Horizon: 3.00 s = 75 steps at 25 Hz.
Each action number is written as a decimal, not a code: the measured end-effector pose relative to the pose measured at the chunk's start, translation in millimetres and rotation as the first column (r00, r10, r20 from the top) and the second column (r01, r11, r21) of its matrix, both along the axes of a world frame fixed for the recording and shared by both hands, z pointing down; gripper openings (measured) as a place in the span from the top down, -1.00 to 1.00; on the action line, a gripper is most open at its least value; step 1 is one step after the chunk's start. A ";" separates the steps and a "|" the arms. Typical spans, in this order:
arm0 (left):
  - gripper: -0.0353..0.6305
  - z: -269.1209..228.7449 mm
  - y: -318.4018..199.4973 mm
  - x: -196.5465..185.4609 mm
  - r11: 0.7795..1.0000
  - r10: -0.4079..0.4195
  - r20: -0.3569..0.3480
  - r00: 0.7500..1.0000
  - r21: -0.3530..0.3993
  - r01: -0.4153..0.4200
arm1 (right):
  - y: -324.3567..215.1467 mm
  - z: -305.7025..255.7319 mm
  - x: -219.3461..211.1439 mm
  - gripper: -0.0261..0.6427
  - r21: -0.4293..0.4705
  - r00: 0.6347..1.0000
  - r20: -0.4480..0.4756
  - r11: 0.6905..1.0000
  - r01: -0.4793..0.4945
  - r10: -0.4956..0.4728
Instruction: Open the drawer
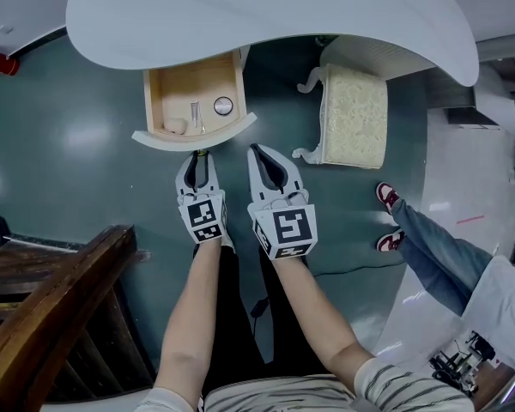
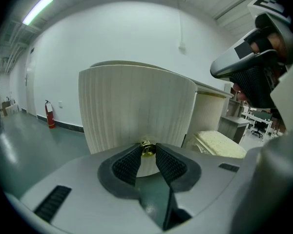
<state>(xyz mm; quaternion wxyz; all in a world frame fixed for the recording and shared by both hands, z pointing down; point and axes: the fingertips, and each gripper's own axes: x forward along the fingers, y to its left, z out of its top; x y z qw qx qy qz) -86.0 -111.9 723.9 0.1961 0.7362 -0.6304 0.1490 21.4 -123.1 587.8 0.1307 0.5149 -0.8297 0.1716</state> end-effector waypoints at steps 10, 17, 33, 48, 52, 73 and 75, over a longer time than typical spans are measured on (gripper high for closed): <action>0.60 0.0 4.2 -4.0 0.999 0.005 -0.035 0.999 -0.039 -0.006 | 5.7 -3.7 -1.6 0.88 -0.004 1.000 0.004 1.000 -0.004 0.004; 0.74 -41.3 26.9 -8.7 0.999 -0.029 -0.047 0.998 -0.019 0.028 | 10.9 -26.2 2.5 0.88 -0.006 1.000 0.007 1.000 -0.010 0.010; 0.88 -183.0 29.0 -14.6 0.999 -0.019 -0.058 0.998 0.046 0.022 | 14.1 -121.6 -10.5 0.88 0.005 0.999 0.034 1.000 0.030 -0.030; 0.88 -328.6 23.0 -1.3 0.990 0.030 -0.075 0.997 0.141 -0.019 | 32.1 -239.9 -23.7 0.88 0.080 0.989 0.067 0.989 0.124 -0.129; 0.88 -370.1 25.9 7.6 0.985 0.066 -0.060 0.996 0.165 -0.055 | 38.5 -266.5 -20.8 0.88 0.083 0.988 0.076 0.988 0.128 -0.134; 0.88 -528.8 51.5 40.1 0.922 0.151 -0.042 0.988 0.366 -0.125 | 63.6 -384.7 -5.1 0.88 0.256 0.982 0.104 0.958 0.129 -0.160; 0.88 -534.8 54.7 41.9 0.915 0.150 -0.041 0.988 0.385 -0.124 | 66.3 -393.5 -4.9 0.88 0.286 0.981 0.097 0.949 0.132 -0.166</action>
